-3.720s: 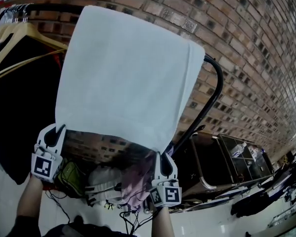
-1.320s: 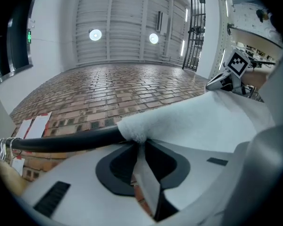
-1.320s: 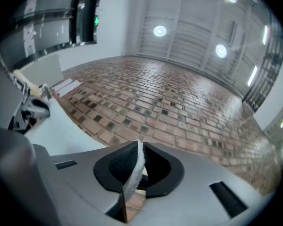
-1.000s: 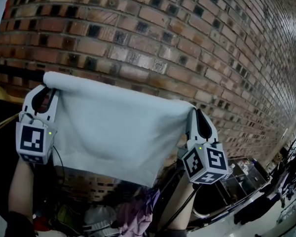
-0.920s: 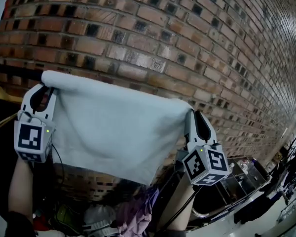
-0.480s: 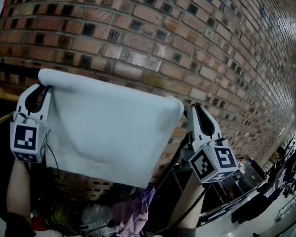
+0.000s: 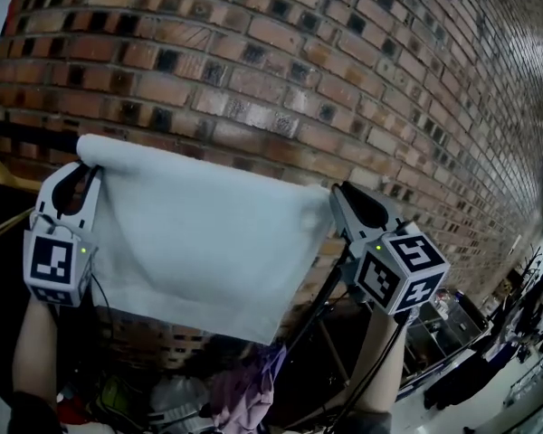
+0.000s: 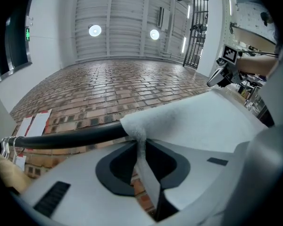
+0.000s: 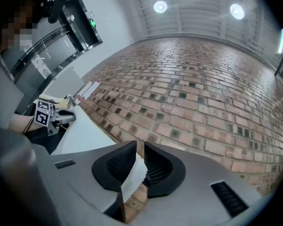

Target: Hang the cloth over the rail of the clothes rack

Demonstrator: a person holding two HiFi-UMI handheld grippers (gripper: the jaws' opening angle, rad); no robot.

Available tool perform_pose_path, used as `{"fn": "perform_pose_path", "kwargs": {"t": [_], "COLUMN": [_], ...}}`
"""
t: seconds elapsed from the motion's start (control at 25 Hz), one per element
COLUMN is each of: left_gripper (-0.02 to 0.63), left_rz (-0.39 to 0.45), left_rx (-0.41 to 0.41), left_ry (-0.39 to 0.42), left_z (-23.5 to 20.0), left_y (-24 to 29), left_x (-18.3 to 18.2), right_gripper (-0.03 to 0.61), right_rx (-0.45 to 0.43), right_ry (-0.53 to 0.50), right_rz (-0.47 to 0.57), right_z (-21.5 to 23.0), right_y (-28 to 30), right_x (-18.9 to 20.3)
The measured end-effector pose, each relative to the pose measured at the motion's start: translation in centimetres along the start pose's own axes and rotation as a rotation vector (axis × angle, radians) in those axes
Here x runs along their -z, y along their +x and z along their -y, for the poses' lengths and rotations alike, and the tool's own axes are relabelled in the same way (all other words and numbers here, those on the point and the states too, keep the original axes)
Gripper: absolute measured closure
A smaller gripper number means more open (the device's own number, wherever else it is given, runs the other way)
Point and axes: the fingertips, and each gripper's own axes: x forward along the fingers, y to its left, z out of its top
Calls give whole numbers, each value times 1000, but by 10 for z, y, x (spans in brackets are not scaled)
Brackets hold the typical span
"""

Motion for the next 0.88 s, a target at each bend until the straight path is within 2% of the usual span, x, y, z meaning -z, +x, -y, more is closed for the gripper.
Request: {"fn": "perform_pose_path", "kwargs": {"t": [0.24, 0.28, 0.32, 0.44, 0.52, 0.56, 0.68, 0.72, 0.88], "left_gripper": [535, 535, 535, 535, 535, 535, 535, 535, 535], "left_rz": [-5, -4, -2, 1, 0, 0, -5, -7, -8], "left_rx": [23, 24, 24, 24, 27, 29, 27, 24, 13], "left_ry": [-3, -3, -5, -14, -17, -18, -10, -9, -15], "left_z": [-1, -1, -1, 0, 1, 2, 2, 2, 3], "left_y": [1, 0, 0, 0, 0, 0, -1, -1, -4], "left_x": [-2, -2, -2, -3, -3, -3, -2, -2, -2], "right_gripper": [501, 541, 541, 541, 541, 541, 541, 541, 535], "right_rx": [-19, -18, -13, 86, 162, 158, 32, 7, 6], "right_ry": [-34, -36, -38, -44, -5, 37, 184, 184, 30], "right_rz": [-180, -196, -204, -168, -122, -103, -26, -19, -89], "right_z": [2, 2, 3, 22, 44, 48, 33, 27, 11], "right_y": [14, 15, 16, 13, 3, -1, -8, -6, 8], "right_x": [20, 21, 21, 15, 14, 15, 12, 11, 16]}}
